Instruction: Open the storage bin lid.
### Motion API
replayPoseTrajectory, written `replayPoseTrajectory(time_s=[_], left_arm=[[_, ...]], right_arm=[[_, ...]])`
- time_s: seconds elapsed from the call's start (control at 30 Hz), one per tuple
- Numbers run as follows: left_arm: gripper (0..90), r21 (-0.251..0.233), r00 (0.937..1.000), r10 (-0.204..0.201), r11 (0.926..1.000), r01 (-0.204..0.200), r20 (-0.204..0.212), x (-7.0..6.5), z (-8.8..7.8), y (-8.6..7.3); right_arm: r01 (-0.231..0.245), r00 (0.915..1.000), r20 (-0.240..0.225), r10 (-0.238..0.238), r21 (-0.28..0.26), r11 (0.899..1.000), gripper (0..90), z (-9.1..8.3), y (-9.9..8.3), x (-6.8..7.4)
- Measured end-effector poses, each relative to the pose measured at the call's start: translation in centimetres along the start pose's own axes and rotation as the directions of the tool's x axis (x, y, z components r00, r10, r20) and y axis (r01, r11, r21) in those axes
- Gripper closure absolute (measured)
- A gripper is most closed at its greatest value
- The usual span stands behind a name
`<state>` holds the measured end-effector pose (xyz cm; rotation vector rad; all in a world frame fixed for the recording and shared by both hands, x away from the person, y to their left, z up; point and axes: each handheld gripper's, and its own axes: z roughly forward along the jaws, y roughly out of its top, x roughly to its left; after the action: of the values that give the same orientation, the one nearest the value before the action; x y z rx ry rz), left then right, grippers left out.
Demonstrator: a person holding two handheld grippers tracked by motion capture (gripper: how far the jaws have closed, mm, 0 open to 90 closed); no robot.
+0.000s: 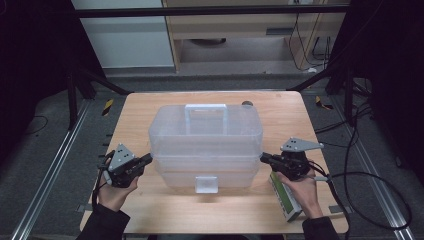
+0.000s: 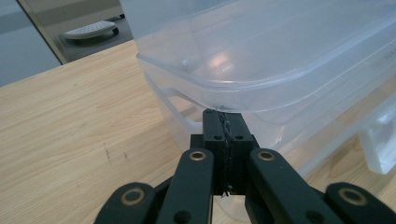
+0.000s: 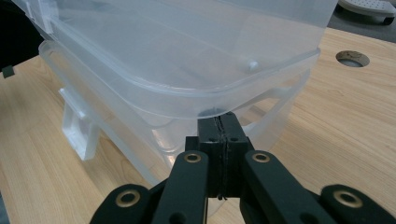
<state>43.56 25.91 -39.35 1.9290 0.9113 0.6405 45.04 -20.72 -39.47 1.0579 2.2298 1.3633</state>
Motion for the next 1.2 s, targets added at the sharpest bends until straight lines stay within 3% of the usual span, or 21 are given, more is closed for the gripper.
replayPoseTrajectory(time_s=[0.57, 0.73, 1.2], left_arm=[[89.1, -0.036, 0.9999, 0.003, 0.9993, -0.003, -0.016, 0.0, 0.2, 1.3], [89.1, -0.037, 0.9999, -0.001, 0.9993, 0.001, -0.015, 0.2, 0.4, 1.7], [89.1, -0.043, 0.9997, 0.006, 0.999, -0.007, -0.023, 0.6, 0.7, 2.8]], right_arm=[[0.017, 0.9998, 0.015, -0.016, -0.034, 0.999, 90.0, -0.1, 1.2, -0.2], [0.0, 1.0, 0.005, 0.0, -0.053, 0.999, 90.0, -0.1, 1.4, -0.5], [0.007, 0.9999, 0.008, -0.007, -0.051, 0.999, 90.0, 0.2, 2.4, -1.0]])
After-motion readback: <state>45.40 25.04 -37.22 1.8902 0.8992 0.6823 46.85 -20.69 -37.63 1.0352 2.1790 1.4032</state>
